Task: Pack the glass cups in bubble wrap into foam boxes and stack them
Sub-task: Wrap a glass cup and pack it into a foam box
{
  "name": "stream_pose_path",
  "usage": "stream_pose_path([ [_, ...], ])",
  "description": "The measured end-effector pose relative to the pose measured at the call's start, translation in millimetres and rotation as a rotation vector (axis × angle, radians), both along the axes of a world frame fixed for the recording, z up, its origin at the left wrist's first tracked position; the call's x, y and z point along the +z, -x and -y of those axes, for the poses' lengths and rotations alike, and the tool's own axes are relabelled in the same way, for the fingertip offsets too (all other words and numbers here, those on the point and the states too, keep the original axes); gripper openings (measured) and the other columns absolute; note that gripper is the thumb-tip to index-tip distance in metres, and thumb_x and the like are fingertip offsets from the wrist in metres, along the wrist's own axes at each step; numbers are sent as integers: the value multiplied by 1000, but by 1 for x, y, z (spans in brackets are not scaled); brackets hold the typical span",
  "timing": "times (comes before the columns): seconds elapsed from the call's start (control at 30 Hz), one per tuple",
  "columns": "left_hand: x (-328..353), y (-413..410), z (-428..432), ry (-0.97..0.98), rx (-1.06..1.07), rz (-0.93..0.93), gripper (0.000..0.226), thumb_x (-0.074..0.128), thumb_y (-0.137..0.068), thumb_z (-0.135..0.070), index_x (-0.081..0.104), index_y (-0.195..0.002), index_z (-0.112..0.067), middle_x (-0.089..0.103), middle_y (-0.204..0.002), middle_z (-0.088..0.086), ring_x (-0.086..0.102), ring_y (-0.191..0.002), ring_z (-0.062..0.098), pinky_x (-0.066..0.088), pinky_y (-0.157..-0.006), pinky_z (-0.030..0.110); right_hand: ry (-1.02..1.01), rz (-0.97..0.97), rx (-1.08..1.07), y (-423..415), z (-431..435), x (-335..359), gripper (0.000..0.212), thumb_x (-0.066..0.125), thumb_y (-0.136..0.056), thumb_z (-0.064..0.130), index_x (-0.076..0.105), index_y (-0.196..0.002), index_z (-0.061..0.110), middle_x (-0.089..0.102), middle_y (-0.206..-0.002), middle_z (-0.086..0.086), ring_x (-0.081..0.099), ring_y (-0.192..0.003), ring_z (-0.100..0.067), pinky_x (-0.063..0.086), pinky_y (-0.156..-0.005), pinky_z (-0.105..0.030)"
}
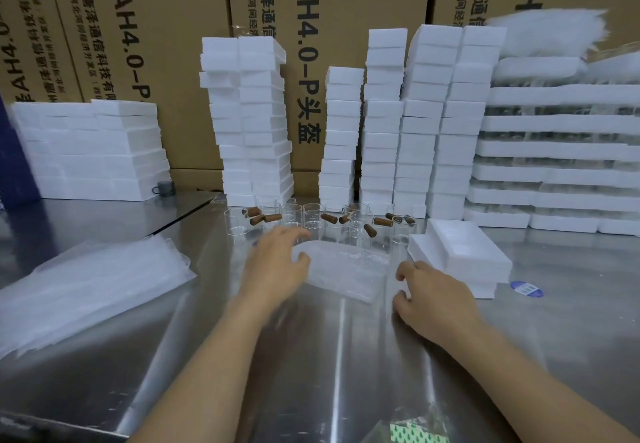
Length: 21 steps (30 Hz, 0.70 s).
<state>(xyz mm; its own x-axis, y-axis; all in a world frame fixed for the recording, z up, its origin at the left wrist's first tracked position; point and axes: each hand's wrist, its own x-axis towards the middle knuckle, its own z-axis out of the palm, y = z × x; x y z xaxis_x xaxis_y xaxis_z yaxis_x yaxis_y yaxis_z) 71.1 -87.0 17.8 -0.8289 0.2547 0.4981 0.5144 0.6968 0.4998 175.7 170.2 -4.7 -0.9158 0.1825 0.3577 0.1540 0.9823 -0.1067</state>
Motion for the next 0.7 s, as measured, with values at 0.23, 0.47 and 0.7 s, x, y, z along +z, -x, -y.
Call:
stream_pose_path([
  [0.23, -20, -12, -46, 409, -184, 56, 42, 36, -112, -52, 59, -145, -39, 61, -150, -10, 52, -140, 19, 41, -112, 44, 288, -98, 247, 15, 5, -15, 41, 50, -98, 20, 48, -138, 30, 48, -125, 13, 57, -115, -14, 44, -95, -30],
  [0.47, -24, -1, -46, 441, 61, 55, 52, 26, -112, -52, 70, -121, -27, 63, -125, 5, 53, -121, 29, 45, -99, 46, 277, -68, 159, 47, 9, -13, 56, 24, -105, 66, 27, -156, 44, 34, -162, 9, 46, -142, -20, 40, -111, -43],
  [0.7, -33, 8, -54, 360, 148, -30, 44, 31, -111, -47, 68, -121, -26, 63, -125, 0, 52, -120, 25, 41, -98, 46, 321, -42, 45, 97, 7, -8, 53, 24, -106, 56, 24, -157, 41, 34, -163, -5, 56, -131, -35, 49, -102, -55],
])
